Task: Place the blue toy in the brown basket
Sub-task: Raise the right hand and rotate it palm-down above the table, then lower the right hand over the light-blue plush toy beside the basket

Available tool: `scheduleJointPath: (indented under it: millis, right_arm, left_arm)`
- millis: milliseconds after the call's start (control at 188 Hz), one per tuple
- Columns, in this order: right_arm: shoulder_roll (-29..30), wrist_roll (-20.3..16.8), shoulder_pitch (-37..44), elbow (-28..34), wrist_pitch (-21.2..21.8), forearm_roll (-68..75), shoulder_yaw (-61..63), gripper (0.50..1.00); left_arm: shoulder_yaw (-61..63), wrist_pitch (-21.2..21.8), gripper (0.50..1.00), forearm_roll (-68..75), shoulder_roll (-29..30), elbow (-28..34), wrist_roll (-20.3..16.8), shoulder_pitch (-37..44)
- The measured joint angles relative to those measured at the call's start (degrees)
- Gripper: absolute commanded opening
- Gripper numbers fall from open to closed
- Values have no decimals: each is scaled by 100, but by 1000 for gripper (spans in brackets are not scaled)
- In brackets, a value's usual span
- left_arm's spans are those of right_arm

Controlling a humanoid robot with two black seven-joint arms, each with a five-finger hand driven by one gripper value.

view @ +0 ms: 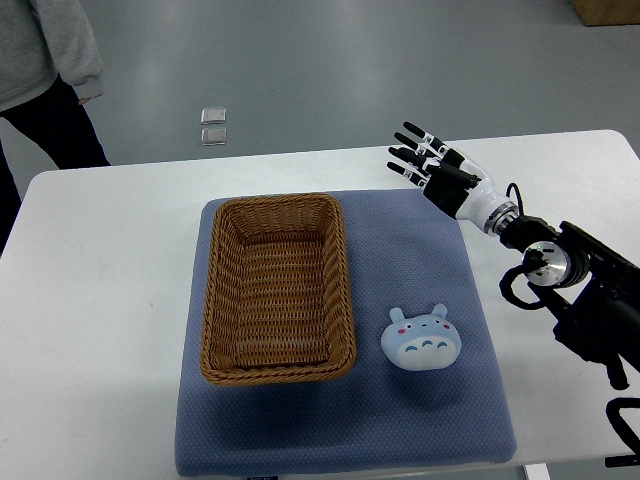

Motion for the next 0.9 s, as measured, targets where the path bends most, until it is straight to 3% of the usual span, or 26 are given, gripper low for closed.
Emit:
scheduleJointPath:
  millis: [357, 516, 729, 900]
  right_arm:
    - [-2, -12, 28, 16, -22, -34, -13, 913]
    - [-130, -29, 30, 391, 23, -149, -113, 913]
    - [-1032, -99, 227, 1563, -41, -694, -926, 913]
    - [-2093, -145, 901, 2366, -51, -1432, -2145, 913]
  left_arm:
    - [26, -3, 1000, 0, 0, -8, 13, 2]
    - [16, -6, 1000, 0, 0, -25, 23, 2]
    - [13, -16, 1000, 9, 0, -104, 29, 0]
    - [10, -76, 1000, 10, 0, -111, 38, 0]
